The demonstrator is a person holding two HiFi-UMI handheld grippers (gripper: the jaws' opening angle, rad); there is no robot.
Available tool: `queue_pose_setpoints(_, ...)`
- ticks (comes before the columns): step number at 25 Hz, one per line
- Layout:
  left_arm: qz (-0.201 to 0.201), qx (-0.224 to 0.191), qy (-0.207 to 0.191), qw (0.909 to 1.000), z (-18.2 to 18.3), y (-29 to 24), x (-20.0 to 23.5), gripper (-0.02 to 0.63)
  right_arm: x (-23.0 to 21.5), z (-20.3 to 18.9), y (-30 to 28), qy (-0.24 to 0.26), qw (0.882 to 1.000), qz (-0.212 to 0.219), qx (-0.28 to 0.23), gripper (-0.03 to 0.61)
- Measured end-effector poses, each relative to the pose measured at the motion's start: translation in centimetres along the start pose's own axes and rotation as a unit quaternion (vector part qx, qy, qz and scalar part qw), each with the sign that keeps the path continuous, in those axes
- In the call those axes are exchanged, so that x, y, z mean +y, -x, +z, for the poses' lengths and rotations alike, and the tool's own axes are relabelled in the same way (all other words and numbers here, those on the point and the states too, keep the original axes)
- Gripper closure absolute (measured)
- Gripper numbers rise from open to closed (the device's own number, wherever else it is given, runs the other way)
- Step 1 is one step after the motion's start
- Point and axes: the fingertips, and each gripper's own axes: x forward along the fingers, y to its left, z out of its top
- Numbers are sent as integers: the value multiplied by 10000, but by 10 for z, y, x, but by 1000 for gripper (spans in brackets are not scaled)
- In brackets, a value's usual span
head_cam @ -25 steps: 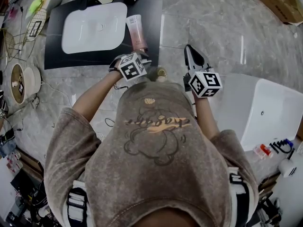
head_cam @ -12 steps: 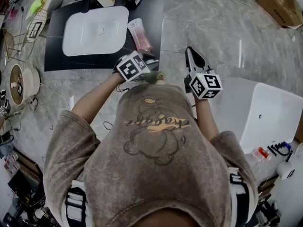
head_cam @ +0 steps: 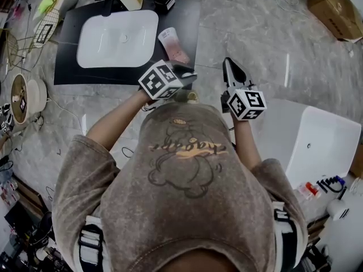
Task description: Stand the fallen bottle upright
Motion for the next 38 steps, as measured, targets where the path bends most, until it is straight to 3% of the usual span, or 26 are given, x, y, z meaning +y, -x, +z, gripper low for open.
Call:
queue_pose_setpoints(11,-108,-845,703,9939,49,29,13,518,7,15,-19,54,9999,88,-39,580)
queue_pose_setpoints(17,-319,-1286,1241,9834,69,42,17,519,7,20,-32,59,9999,129,-36,580)
queue_pose_setpoints(23,-438,-1581,1503,9749,81,56,24,518,7,24,-42,71,9998,161,-27,580)
queue_pose_setpoints(38,-855,-2295,2462,9378,97,88,49,518,15,27,-76,119,9994,304,78,580)
